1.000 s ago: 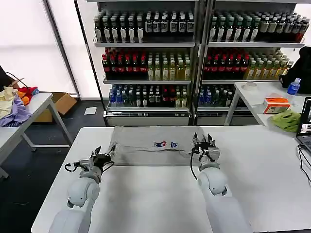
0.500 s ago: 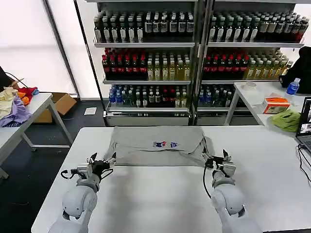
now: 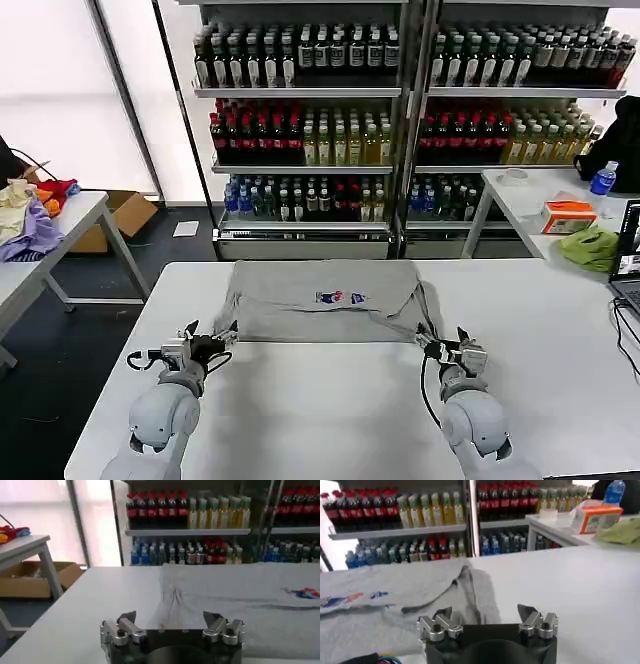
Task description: Fold and organize the clothes.
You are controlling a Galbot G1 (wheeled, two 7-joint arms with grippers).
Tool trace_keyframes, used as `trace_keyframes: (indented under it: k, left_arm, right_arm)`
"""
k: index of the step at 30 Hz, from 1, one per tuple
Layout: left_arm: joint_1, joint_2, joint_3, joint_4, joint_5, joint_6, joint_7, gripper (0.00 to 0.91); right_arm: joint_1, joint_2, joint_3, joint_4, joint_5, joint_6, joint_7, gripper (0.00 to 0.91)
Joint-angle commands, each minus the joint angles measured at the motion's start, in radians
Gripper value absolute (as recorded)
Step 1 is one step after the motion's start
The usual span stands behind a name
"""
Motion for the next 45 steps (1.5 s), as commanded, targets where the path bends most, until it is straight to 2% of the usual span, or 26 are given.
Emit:
trace_keyframes:
  k: [1,2,3,4,5,6,8,18,26,34,38,45]
  left_arm:
    - [0.012,0.0,0.009,0.043,0.018,0.006,0.003,0.897]
    - [0.014,0.001,0.01,0.044,0.02,0.006,0.002,0.675]
    - [0.015,0.001,0.01,0.045,0.021,0.006,0.002,0.564]
    - [0.016,0.004,0.012,0.048,0.024,0.006,0.004,0.383]
    - [0.015,0.005,0.014,0.051,0.025,0.006,0.005,0.302]
    - [0.015,0.005,0.014,0.054,0.026,0.006,0.005,0.171]
    - [0.012,0.005,0.015,0.06,0.026,0.006,0.006,0.03]
    - [0.016,0.0,0.019,0.073,0.029,0.004,0.012,0.0]
    - [0.067,-0.011,0.015,0.006,0.038,-0.034,0.014,0.0]
    - [0.115,-0.02,0.009,-0.106,0.04,-0.042,0.007,0.0]
    - [0.163,-0.016,-0.006,-0.184,0.039,-0.045,-0.003,0.0]
    - [0.341,0.004,-0.032,-0.37,0.053,-0.041,-0.029,0.0]
  right_arm:
    - [-0.001,-0.006,-0.006,-0.032,0.025,-0.024,0.014,0.554]
    - [-0.003,-0.006,-0.006,-0.033,0.025,-0.024,0.015,0.353]
    - [-0.004,-0.005,-0.006,-0.034,0.025,-0.024,0.017,0.242]
    - [-0.006,-0.005,-0.006,-0.037,0.028,-0.024,0.019,0.01]
    - [-0.007,-0.005,-0.006,-0.04,0.028,-0.023,0.02,0.0]
    - [-0.008,-0.005,-0.006,-0.041,0.027,-0.023,0.022,0.0]
    - [-0.013,-0.004,-0.007,-0.05,0.028,-0.024,0.035,0.0]
    - [-0.038,-0.003,-0.011,-0.04,0.027,-0.03,0.038,0.0]
    - [-0.057,-0.001,-0.01,-0.001,0.033,-0.028,0.031,0.0]
    - [-0.085,-0.001,0.014,0.114,0.033,-0.028,0.023,0.0]
    - [-0.13,-0.001,0.021,0.218,0.032,-0.033,0.03,0.0]
    - [-0.267,-0.016,0.037,0.358,0.031,-0.033,0.07,0.0]
